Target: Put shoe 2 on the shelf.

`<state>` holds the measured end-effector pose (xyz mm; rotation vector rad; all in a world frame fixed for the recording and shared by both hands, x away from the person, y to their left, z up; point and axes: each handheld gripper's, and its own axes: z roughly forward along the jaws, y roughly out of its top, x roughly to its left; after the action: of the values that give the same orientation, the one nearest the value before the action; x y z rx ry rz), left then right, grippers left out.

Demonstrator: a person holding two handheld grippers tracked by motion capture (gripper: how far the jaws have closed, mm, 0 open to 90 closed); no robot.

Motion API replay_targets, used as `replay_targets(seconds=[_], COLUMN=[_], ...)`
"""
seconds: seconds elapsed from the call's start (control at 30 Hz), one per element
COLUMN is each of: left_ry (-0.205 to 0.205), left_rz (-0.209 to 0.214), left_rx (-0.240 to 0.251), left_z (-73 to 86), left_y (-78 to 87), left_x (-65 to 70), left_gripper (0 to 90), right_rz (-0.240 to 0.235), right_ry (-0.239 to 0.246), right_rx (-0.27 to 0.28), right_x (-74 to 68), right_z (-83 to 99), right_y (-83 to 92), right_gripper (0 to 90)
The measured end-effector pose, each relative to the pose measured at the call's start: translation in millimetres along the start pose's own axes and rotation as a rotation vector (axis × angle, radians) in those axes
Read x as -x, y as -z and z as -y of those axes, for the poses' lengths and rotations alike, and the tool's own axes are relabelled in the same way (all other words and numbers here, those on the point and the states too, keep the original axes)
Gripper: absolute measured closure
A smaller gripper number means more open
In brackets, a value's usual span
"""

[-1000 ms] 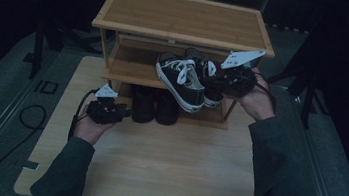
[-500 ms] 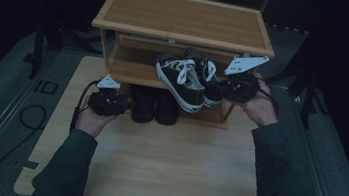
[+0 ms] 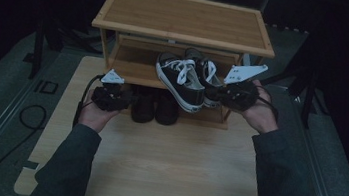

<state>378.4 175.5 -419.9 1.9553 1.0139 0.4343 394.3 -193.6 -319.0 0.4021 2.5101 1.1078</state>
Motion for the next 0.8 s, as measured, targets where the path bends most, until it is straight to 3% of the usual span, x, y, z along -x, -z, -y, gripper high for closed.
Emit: replay_targets(seconds=[0.23,0.5,0.8], left_ry=[-0.020,-0.042,-0.046], left_rz=[-0.007,-0.027,-0.051], left_rx=[-0.002,0.013,0.009], left_z=[-11.5,-26.2,-43.3], left_y=[-3.7,-6.2,-11.9], left_x=[-0.4,-0.6,-2.0], left_gripper=[72.3,89.3,89.6], right_rz=[-0.007,-0.014,-0.033], right_ry=[0.005,-0.002,0.003], right_rx=[0.000,-0.002,-0.007], right_x=[-5.9,-9.4,-17.6], right_z=[5.2,13.3,23.9], right_y=[-1.8,-1.9,-3.4], right_gripper=[90.0,90.0,90.0])
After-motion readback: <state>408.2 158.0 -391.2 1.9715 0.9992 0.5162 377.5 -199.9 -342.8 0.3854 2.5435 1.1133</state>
